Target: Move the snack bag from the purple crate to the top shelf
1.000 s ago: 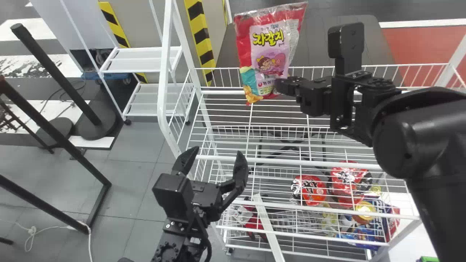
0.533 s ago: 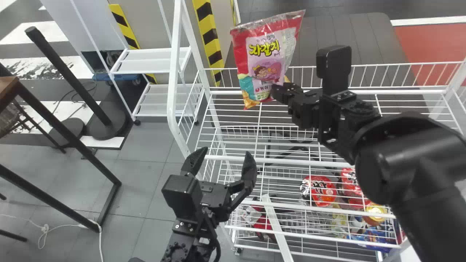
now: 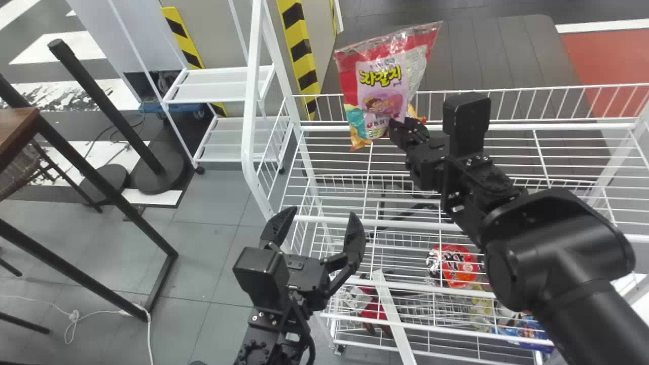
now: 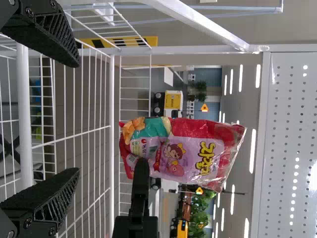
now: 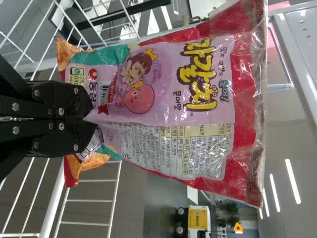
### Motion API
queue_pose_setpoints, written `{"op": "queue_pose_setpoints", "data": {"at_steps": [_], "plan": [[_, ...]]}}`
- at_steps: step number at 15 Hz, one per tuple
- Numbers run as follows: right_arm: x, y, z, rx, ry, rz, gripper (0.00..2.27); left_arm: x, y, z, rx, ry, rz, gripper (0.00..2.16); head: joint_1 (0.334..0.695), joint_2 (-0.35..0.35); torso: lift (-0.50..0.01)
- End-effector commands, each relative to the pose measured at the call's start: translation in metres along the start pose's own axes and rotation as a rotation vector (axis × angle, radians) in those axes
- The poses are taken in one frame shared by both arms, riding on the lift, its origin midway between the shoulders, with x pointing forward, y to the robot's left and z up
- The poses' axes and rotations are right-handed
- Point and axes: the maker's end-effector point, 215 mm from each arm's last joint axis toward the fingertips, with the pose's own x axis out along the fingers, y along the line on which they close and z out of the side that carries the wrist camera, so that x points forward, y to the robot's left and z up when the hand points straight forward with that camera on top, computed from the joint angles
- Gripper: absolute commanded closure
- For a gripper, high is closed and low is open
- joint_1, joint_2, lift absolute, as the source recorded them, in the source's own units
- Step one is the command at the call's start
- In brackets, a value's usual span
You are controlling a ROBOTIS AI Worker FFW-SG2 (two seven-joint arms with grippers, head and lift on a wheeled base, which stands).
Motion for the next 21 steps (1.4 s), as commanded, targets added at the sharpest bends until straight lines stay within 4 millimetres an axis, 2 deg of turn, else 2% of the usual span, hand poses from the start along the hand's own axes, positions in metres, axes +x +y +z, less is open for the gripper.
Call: {"op": "queue_pose_setpoints", "data": {"at_steps": [1, 6, 7, 13, 14, 16, 18, 21], "plan": [[0.005, -0.010, -0.011, 0.015, 0.011, -0.019, 2.01, -0.001, 0.000, -0.002, -0.005, 0.002, 0.001, 0.06, 0.695, 0.212, 0.002], [0.009, -0.023, -0.018, 0.034, 0.027, -0.064, 2.00, -0.001, 0.001, 0.000, -0.006, -0.011, 0.000, 0.06, 0.695, 0.193, 0.002], [0.009, -0.024, -0.026, 0.039, 0.054, -0.076, 2.00, -0.001, 0.001, 0.001, -0.006, -0.014, 0.000, 0.06, 0.695, 0.191, 0.002], [0.007, -0.014, -0.043, 0.057, 0.112, -0.081, 1.94, 0.000, 0.001, -0.001, -0.007, -0.009, 0.001, 0.06, 0.695, 0.196, 0.002], [0.007, -0.012, -0.041, 0.063, 0.111, -0.077, 1.84, 0.000, 0.001, 0.000, -0.007, -0.014, 0.002, 0.06, 0.695, 0.197, 0.002], [0.008, -0.011, -0.039, 0.060, 0.109, -0.074, 1.81, -0.001, 0.001, 0.001, -0.008, -0.018, 0.002, 0.06, 0.695, 0.202, 0.002], [0.009, -0.013, -0.043, 0.062, 0.115, -0.078, 1.45, -0.002, 0.001, 0.001, -0.009, -0.020, 0.002, 0.06, 0.695, 0.205, 0.002], [0.010, -0.017, -0.045, 0.059, 0.120, -0.086, 1.15, -0.003, -0.001, 0.005, -0.011, -0.028, -0.001, 0.06, 0.695, 0.203, 0.002]]}}
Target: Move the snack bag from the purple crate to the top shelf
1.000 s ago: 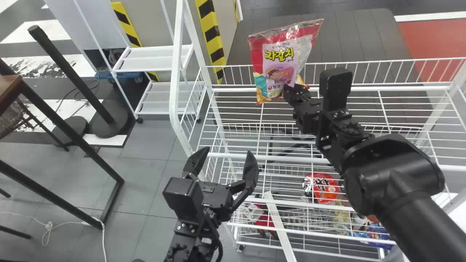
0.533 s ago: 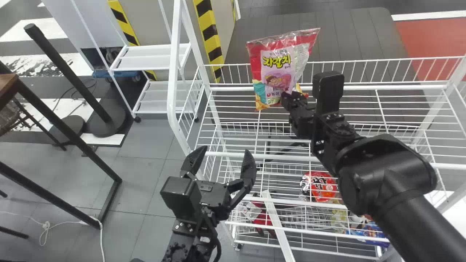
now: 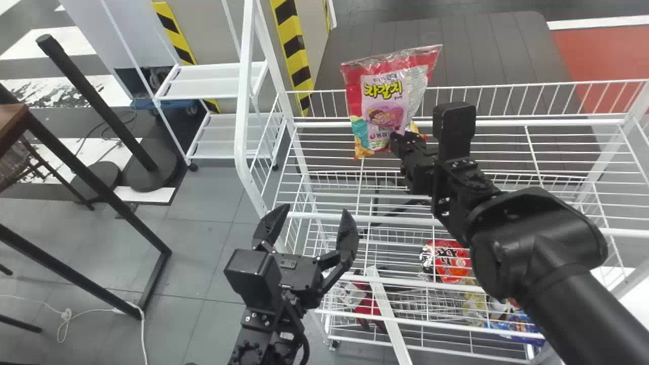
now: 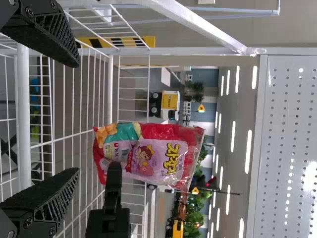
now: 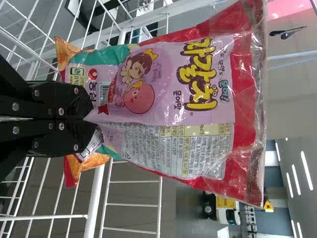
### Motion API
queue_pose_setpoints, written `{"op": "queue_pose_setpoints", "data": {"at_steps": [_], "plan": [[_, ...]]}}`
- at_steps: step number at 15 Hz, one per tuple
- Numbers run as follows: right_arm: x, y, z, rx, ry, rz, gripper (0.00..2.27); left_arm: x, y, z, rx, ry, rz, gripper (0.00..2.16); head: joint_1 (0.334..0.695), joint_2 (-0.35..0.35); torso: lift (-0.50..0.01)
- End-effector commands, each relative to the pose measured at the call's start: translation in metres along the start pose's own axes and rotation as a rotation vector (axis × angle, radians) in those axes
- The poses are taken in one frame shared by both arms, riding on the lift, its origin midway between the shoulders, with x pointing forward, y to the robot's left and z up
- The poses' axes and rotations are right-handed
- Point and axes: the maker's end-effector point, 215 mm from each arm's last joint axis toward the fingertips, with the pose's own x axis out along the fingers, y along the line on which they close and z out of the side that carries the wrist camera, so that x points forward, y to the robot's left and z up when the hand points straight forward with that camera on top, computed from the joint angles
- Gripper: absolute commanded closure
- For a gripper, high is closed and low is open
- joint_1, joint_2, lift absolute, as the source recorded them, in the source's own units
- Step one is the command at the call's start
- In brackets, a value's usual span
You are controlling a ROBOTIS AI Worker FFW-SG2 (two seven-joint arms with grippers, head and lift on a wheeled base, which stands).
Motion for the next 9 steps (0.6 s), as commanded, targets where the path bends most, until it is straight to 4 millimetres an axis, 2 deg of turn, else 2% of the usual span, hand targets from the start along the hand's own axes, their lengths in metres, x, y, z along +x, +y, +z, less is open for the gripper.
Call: {"op": "queue_pose_setpoints", "data": {"at_steps": [1, 4, 7, 9], "plan": [[0.0009, -0.0035, -0.0021, -0.001, 0.004, -0.012, 0.98, -0.0006, -0.0006, 0.0020, -0.001, -0.004, 0.000, 0.06, 0.695, 0.202, 0.002], [0.0022, -0.0090, -0.0052, 0.003, 0.010, -0.022, 0.47, -0.0027, -0.0009, 0.0039, -0.003, -0.012, 0.000, 0.06, 0.695, 0.196, 0.002], [0.0023, -0.0107, -0.0027, 0.006, -0.002, -0.024, 0.47, -0.0037, 0.0002, 0.0026, -0.002, -0.009, 0.003, 0.06, 0.695, 0.191, 0.002], [0.0007, -0.0113, -0.0033, 0.010, -0.008, -0.027, 0.38, -0.0037, -0.0009, 0.0026, -0.004, -0.009, 0.002, 0.06, 0.695, 0.190, 0.002]]}}
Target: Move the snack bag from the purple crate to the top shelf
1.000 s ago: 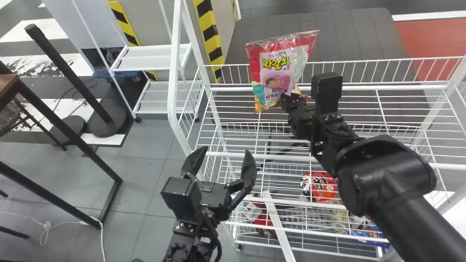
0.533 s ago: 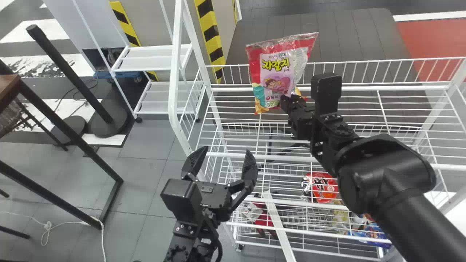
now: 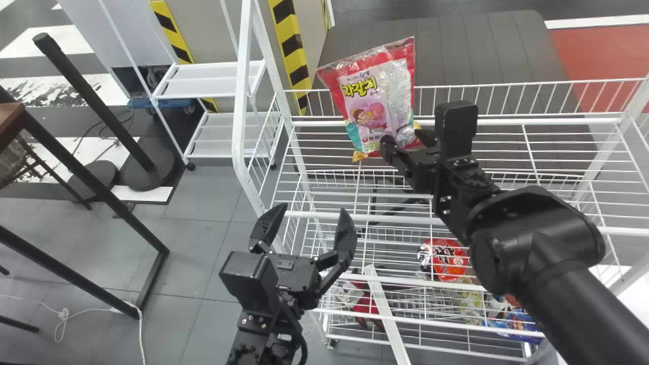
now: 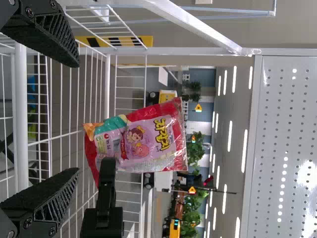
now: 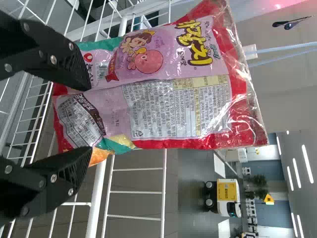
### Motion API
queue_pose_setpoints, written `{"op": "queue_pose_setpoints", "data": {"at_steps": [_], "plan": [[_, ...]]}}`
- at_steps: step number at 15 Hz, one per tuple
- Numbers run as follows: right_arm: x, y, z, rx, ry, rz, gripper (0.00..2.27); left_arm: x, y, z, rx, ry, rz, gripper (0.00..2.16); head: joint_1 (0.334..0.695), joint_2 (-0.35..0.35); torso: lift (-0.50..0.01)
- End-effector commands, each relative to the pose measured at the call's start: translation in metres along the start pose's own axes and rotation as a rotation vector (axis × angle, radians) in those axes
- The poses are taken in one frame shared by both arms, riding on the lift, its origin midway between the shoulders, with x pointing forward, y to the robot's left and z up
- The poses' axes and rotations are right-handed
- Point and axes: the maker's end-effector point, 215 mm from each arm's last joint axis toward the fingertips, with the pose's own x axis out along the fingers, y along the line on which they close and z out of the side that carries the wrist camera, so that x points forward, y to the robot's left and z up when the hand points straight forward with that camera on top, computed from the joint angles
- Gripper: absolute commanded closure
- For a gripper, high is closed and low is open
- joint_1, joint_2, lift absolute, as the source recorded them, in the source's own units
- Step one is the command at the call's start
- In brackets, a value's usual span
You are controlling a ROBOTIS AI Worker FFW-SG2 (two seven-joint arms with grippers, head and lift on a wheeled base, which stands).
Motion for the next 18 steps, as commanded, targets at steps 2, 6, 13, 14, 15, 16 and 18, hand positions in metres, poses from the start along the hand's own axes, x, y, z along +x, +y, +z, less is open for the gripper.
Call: {"op": "queue_pose_setpoints", "data": {"at_steps": [2, 6, 13, 14, 15, 16, 18], "plan": [[-0.005, 0.004, -0.006, 0.011, -0.003, 0.004, 0.38, 0.000, 0.001, -0.001, 0.001, 0.001, 0.003, 0.06, 0.695, 0.190, 0.002], [-0.013, 0.009, -0.001, 0.015, -0.021, 0.008, 0.38, 0.000, 0.001, -0.001, 0.001, 0.002, 0.004, 0.06, 0.695, 0.195, 0.002], [-0.034, 0.031, 0.020, 0.014, -0.070, 0.033, 0.38, 0.000, 0.003, 0.002, 0.001, -0.003, 0.007, 0.06, 0.695, 0.203, 0.002], [-0.041, 0.039, 0.028, 0.017, -0.074, 0.046, 0.38, -0.001, 0.002, 0.004, -0.001, -0.006, 0.007, 0.06, 0.695, 0.209, 0.002], [-0.047, 0.041, 0.037, 0.025, -0.080, 0.047, 0.38, -0.001, 0.003, 0.004, 0.000, -0.006, 0.008, 0.06, 0.695, 0.212, 0.002], [-0.055, 0.037, 0.045, 0.036, -0.085, 0.040, 0.38, -0.001, 0.004, 0.005, 0.000, -0.008, 0.010, 0.06, 0.695, 0.216, 0.002], [-0.075, 0.027, 0.064, 0.063, -0.112, 0.020, 0.38, -0.002, 0.003, 0.008, -0.002, -0.012, 0.008, 0.06, 0.695, 0.219, 0.002]]}}
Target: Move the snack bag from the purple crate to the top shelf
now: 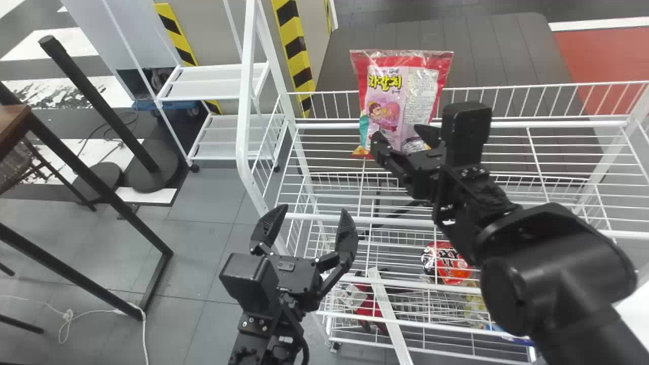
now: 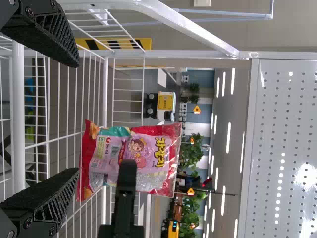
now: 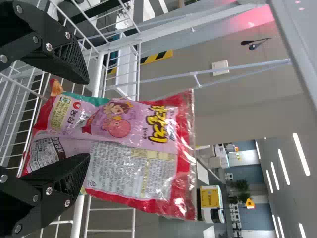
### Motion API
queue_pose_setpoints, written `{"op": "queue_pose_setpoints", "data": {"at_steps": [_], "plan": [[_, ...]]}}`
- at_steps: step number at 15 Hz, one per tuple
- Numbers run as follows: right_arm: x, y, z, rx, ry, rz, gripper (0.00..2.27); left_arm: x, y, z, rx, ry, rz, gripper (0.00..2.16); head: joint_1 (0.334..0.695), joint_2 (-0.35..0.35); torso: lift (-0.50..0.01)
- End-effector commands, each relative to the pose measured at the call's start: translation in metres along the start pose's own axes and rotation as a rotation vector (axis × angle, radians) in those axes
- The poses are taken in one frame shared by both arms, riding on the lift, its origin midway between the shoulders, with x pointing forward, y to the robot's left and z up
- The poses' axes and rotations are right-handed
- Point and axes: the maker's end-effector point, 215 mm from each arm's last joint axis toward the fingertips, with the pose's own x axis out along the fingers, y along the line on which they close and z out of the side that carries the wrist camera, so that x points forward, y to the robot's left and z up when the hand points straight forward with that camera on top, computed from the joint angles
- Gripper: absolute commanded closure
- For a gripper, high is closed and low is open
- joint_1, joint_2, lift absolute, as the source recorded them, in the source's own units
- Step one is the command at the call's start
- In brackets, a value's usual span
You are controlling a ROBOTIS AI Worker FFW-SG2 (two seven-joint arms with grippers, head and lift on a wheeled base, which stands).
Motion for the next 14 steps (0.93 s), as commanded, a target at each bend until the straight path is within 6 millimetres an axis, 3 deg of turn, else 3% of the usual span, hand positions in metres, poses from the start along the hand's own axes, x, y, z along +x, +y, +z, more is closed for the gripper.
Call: {"op": "queue_pose_setpoints", "data": {"at_steps": [1, 2, 4, 7, 8, 11, 14], "plan": [[-0.023, -0.009, 0.022, 0.027, -0.032, -0.023, 0.38, -0.002, 0.000, 0.004, -0.001, -0.006, 0.000, 0.06, 0.695, 0.213, 0.002], [-0.033, -0.015, 0.024, 0.034, -0.037, -0.036, 0.38, -0.002, 0.000, 0.009, -0.003, -0.013, -0.001, 0.06, 0.695, 0.206, 0.002], [-0.064, -0.055, 0.017, -0.013, -0.025, -0.084, 0.38, -0.005, 0.000, 0.016, -0.006, -0.023, -0.002, 0.06, 0.695, 0.192, 0.002], [-0.118, -0.094, -0.011, -0.057, -0.015, -0.126, 0.36, -0.007, -0.002, 0.026, -0.009, -0.038, -0.004, 0.06, 0.695, 0.127, 0.002], [-0.138, -0.099, -0.021, -0.048, -0.017, -0.123, 0.36, -0.007, -0.002, 0.028, -0.011, -0.042, -0.006, 0.06, 0.695, 0.111, 0.002], [-0.196, -0.116, -0.026, -0.064, -0.093, -0.157, 0.36, -0.007, -0.003, 0.029, -0.009, -0.039, -0.009, 0.06, 0.695, 0.059, 0.002], [-0.239, -0.129, -0.031, -0.098, -0.136, -0.176, 0.36, -0.006, -0.003, 0.026, -0.013, -0.029, -0.008, 0.06, 0.695, 0.005, 0.002]]}}
